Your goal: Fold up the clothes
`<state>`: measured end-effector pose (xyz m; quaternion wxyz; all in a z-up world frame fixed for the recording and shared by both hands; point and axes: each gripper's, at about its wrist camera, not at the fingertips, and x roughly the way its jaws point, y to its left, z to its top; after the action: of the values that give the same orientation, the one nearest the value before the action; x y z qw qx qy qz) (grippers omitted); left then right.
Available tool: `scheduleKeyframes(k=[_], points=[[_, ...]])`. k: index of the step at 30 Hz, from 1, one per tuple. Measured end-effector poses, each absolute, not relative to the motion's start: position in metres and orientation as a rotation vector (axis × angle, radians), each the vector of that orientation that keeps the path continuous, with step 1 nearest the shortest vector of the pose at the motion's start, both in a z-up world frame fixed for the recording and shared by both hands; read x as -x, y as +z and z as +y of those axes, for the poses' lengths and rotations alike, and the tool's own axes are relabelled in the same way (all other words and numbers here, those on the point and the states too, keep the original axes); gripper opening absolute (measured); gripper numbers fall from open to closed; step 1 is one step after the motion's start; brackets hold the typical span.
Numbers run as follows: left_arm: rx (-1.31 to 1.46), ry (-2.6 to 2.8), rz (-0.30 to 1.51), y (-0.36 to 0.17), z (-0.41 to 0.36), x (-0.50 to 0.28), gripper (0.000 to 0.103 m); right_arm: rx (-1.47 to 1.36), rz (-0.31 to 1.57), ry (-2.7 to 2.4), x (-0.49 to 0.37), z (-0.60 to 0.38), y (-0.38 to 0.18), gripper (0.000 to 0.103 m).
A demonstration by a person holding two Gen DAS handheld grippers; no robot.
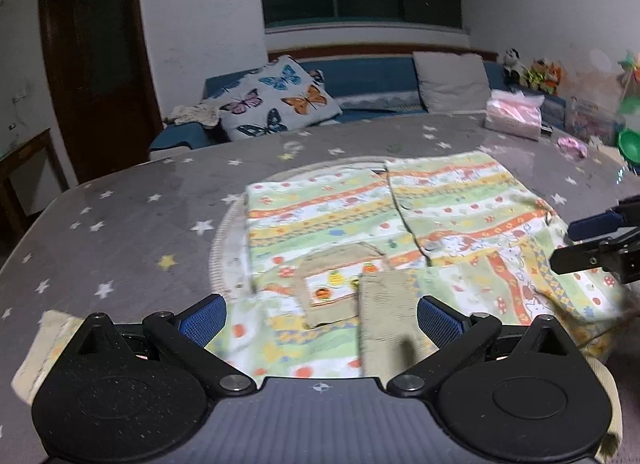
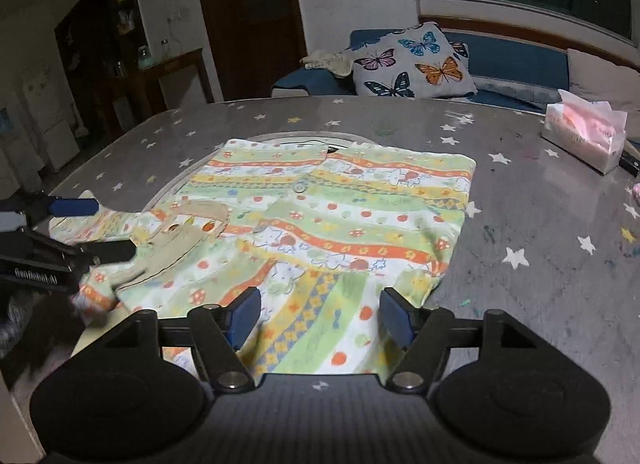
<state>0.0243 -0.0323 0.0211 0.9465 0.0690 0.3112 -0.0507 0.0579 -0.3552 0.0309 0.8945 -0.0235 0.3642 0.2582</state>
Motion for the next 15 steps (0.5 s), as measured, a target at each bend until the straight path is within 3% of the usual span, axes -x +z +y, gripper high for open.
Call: scheduleKeyframes(k=[15], points=[[-0.098, -0.131, 0.684, -0.011, -0.033, -0.042, 0.103, 0.093, 0.747, 0.53, -0.05, -0.338, 0.014, 0.09]])
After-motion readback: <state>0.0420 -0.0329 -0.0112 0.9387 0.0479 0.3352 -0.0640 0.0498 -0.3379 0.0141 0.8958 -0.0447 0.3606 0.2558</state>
